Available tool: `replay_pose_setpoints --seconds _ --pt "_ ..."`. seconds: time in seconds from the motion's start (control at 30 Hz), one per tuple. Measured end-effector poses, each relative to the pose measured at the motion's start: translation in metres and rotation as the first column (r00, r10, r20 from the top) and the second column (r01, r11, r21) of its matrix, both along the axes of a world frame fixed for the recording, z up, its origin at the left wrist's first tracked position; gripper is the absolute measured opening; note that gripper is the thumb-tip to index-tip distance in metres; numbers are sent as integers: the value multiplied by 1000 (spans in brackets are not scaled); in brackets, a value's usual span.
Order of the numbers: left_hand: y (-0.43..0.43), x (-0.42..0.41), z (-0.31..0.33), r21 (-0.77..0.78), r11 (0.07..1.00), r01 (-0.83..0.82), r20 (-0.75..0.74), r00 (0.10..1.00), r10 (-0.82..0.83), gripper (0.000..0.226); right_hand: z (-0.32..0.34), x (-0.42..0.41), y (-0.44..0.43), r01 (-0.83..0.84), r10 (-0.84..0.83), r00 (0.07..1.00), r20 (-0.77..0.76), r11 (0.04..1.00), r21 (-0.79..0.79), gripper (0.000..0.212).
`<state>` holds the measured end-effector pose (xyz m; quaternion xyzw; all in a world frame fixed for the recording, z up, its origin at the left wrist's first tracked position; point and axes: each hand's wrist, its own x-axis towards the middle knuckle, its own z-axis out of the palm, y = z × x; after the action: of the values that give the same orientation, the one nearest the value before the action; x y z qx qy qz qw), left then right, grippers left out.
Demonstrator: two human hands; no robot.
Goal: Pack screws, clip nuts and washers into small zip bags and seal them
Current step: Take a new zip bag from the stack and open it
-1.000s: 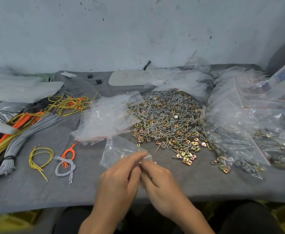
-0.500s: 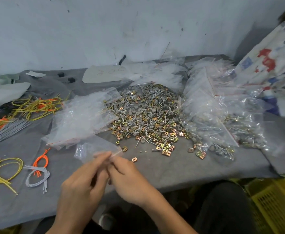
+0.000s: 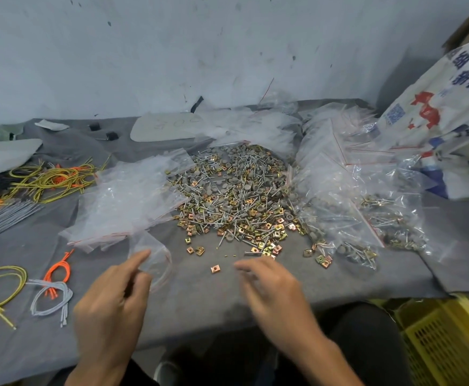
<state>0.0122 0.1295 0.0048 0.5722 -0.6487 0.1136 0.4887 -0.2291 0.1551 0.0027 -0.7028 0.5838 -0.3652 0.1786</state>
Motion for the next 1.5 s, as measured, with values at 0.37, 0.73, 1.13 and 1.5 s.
replay_pose_setpoints --seconds 0.37,0.73,1.13,1.5 --pt "-8 -6 -32 190 981 -27 33 999 21 39 -27 -106 2 497 -441 844 -305 857 139 26" --pt "-13 -12 -63 393 920 13 33 999 -28 34 -29 -87 -11 452 -418 868 -269 888 81 27" --pt "-11 -16 -61 405 914 36 7 999 -42 35 -28 -78 -34 275 -245 909 -336 961 42 11" --pt "-12 -15 -53 412 908 74 -25 997 -70 41 -35 -38 -61 180 -141 931 -336 980 87 14"
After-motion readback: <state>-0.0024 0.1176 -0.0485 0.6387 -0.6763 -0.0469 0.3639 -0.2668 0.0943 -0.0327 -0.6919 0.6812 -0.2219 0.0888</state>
